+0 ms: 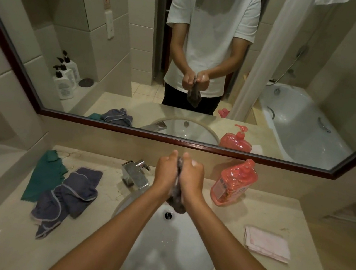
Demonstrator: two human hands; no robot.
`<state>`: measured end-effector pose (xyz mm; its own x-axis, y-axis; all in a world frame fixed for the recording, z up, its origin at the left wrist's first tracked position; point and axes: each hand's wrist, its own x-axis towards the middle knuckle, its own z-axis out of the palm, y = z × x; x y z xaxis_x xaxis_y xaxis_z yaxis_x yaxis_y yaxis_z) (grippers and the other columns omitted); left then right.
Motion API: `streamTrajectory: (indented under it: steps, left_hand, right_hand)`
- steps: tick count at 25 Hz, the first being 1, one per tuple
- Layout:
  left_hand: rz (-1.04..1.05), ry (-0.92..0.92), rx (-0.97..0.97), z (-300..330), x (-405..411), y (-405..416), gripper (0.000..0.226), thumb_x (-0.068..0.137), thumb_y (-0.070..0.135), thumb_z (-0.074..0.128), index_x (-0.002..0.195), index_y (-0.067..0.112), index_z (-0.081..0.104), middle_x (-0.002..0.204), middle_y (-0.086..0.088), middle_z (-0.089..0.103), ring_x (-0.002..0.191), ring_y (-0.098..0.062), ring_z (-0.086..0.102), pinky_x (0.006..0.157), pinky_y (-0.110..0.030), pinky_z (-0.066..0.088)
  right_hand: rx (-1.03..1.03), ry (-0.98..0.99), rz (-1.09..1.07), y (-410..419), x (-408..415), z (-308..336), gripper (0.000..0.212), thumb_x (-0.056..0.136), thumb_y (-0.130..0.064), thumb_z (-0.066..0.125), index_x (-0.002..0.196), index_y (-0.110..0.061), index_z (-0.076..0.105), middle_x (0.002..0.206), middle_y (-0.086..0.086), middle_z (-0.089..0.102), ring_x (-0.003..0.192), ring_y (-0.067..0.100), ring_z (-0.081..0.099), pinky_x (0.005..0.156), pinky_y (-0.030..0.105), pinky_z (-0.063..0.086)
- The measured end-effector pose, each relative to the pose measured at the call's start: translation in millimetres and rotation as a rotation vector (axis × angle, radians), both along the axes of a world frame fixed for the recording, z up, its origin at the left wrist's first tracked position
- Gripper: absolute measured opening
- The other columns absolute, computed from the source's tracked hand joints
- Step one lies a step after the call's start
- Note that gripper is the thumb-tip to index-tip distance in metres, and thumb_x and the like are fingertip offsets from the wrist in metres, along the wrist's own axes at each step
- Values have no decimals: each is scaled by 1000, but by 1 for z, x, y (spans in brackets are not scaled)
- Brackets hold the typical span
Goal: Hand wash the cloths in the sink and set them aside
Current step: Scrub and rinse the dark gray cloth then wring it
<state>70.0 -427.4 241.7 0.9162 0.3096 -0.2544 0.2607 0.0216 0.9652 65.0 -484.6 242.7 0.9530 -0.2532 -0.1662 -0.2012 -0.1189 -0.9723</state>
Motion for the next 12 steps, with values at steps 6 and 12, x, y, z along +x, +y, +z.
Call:
streamTrajectory:
  steps: [6,12]
  left_hand:
    - [-79,-2,37,-3,-13,-11,52,107,35,40,62,15,57,44,6,52,39,-5,49,41,-17,37]
    - [-95,-2,64,-2,-9,-3,54,108,33,39,60,14,55,44,5,51,41,-7,48,45,-20,37]
  right_hand:
    - [28,15,-49,-12,12,14,47,104,-28,47,59,-15,51,53,0,47,52,16,46,54,30,37]
    - [-18,-1,-7,-8,4,4,48,104,-24,49,57,-15,54,48,-3,51,48,12,50,49,25,39]
